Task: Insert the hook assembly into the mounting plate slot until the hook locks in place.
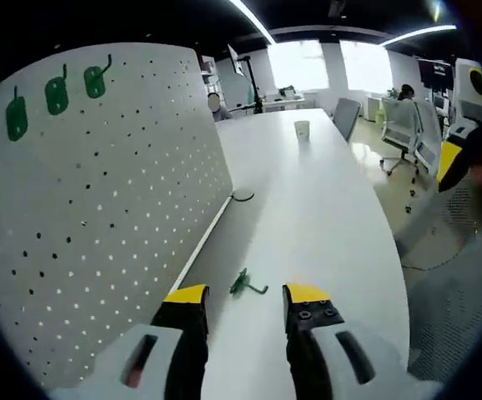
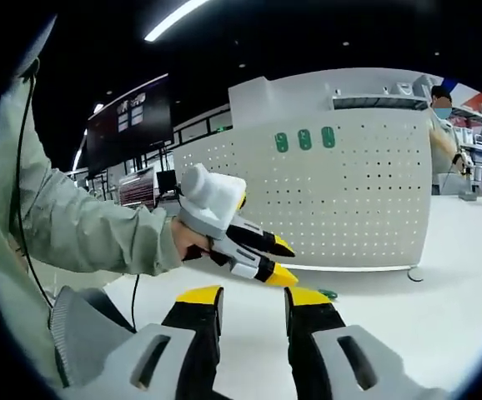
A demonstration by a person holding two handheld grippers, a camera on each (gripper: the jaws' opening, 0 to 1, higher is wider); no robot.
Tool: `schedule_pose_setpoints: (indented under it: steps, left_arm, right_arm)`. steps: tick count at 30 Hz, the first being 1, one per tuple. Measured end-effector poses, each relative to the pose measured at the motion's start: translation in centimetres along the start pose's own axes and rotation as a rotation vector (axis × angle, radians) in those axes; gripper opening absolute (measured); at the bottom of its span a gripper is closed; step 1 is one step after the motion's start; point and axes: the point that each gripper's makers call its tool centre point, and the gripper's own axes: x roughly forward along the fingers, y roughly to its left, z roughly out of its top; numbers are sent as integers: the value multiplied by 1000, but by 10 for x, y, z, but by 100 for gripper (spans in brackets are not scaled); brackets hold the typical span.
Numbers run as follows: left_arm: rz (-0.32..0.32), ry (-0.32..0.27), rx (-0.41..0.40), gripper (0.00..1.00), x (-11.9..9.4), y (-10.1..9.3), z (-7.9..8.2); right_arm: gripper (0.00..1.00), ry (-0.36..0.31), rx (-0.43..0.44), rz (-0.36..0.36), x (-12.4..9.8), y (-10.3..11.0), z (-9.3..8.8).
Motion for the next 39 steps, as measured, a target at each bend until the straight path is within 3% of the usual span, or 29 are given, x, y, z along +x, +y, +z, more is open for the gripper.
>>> schedule_pose_setpoints:
  steps: [18,31,39]
  left_arm:
    - [-62,89,18,34,54,9,-22]
    - [-91,146,18,31,80,17,-45]
    - [-99,152,12,29,88,18,-51]
  right_arm:
    - [28,-24,23,-21,-2,-7,4]
    - [28,-28,35,-37,-2,-11,4]
    - [27,-28,40,-47,-2,-13,4]
